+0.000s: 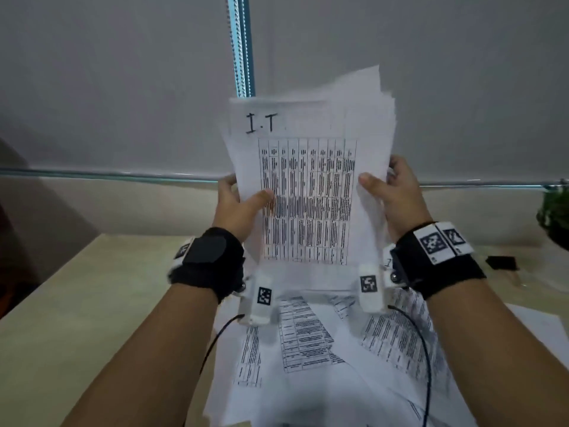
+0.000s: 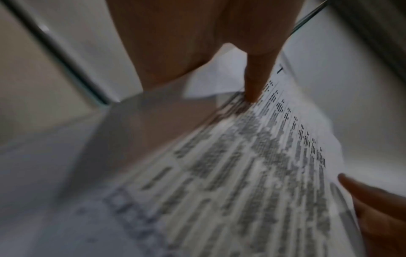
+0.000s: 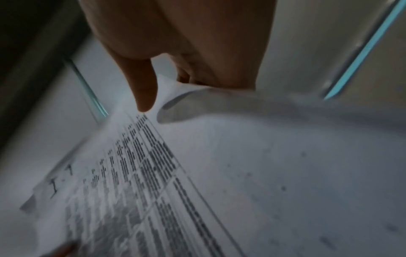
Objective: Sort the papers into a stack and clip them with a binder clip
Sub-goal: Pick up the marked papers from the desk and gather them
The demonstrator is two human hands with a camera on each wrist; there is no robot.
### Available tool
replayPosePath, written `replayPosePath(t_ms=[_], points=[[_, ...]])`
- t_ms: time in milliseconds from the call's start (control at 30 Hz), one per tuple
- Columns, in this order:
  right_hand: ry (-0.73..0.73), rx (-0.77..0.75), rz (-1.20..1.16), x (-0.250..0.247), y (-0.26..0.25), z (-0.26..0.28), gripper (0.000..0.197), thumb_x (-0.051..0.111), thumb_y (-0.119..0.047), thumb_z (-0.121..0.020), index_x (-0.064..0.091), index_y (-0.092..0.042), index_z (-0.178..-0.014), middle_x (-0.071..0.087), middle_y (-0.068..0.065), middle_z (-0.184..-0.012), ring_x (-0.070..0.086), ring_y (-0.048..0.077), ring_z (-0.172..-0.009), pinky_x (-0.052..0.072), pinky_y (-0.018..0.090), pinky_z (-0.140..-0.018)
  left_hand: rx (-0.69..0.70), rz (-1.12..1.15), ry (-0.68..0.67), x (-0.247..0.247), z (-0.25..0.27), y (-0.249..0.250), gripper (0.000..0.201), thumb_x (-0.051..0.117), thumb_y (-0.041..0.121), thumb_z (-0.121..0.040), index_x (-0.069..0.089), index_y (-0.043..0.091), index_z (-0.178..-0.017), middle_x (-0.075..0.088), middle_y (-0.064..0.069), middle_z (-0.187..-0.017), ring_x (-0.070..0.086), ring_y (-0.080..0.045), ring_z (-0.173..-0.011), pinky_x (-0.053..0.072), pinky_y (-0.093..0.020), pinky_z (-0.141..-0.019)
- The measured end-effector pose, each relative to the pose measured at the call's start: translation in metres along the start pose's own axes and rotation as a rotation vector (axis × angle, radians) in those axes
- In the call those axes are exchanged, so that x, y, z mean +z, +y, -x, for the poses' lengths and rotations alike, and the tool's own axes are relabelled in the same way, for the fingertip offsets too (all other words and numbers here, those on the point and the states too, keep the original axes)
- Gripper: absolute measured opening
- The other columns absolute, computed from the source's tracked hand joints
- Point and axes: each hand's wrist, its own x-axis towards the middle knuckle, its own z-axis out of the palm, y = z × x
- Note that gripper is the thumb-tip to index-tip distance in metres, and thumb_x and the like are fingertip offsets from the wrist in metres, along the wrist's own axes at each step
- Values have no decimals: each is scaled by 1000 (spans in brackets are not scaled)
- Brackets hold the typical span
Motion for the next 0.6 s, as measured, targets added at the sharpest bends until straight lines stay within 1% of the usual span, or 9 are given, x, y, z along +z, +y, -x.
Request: replayPosePath(t_ms=[100, 167, 233, 300, 367, 433, 500, 567, 600], points=[[36, 92, 141, 4, 42, 26, 33, 61, -8, -87, 52, -22, -114, 66, -4, -108, 62, 23, -107, 49, 40, -96, -37, -42, 57, 8, 15, -37, 23, 62, 17, -90, 48, 18, -108, 62, 6, -102, 61, -16, -97, 47, -25, -81], [84, 66, 184, 11, 47, 33, 29, 59, -9, -88, 51, -23, -112, 64, -7, -104, 61, 17, -103, 48, 39, -96, -25, -61, 76, 15, 18, -43, 13, 56, 15, -94, 50, 21, -103, 63, 7, -101, 61, -16, -98, 47, -25, -82], [133, -6, 176, 13, 34, 27, 28, 59, -8, -87, 50, -24, -108, 62, -12, -99, 60, 10, -94, 49, 34, -92, 38, -77, 112, 18, 14, -29, 19, 54, 14, -94, 49, 19, -112, 63, 4, -108, 60, -16, -103, 48, -29, -89], [147, -72, 154, 12, 18, 20, 28, 62, -11, -84, 50, -27, -103, 63, -13, -99, 61, 8, -92, 49, 32, -90, 101, -56, 136, 15, 9, -11, 25, 55, 13, -94, 45, 18, -116, 60, 3, -111, 59, -15, -105, 47, -32, -96], [118, -92, 121, 11, 17, 23, 31, 64, -13, -82, 50, -31, -102, 64, -11, -105, 62, 10, -99, 49, 34, -93, 128, -5, 119, 11, 12, -3, 36, 57, 11, -93, 36, 15, -122, 55, 7, -110, 57, -6, -100, 47, -27, -96], [83, -40, 105, 11, 30, 37, 35, 63, -10, -84, 49, -30, -108, 64, -9, -109, 62, 9, -102, 48, 35, -95, 112, -18, 75, 10, 22, -10, 50, 59, 13, -91, 29, 12, -131, 52, 16, -107, 54, 3, -99, 46, -20, -92], [73, 23, 149, 14, 42, 50, 34, 61, -10, -86, 47, -26, -112, 63, -10, -107, 61, 10, -101, 49, 38, -95, 94, -86, 61, 9, 31, -20, 45, 60, 18, -92, 36, 17, -129, 54, 20, -108, 56, -4, -107, 46, -25, -94], [94, 21, 192, 18, 41, 50, 28, 59, -12, -88, 49, -24, -111, 63, -12, -102, 62, 13, -101, 51, 35, -93, 113, -128, 99, 10, 31, -19, 33, 59, 20, -92, 46, 18, -123, 61, 10, -111, 59, -13, -107, 47, -34, -97], [105, -5, 207, 19, 34, 44, 26, 58, -12, -88, 51, -24, -110, 63, -12, -100, 63, 13, -100, 51, 32, -91, 135, -133, 119, 11, 28, -14, 33, 57, 20, -93, 48, 17, -124, 62, 6, -113, 59, -13, -106, 49, -32, -95]])
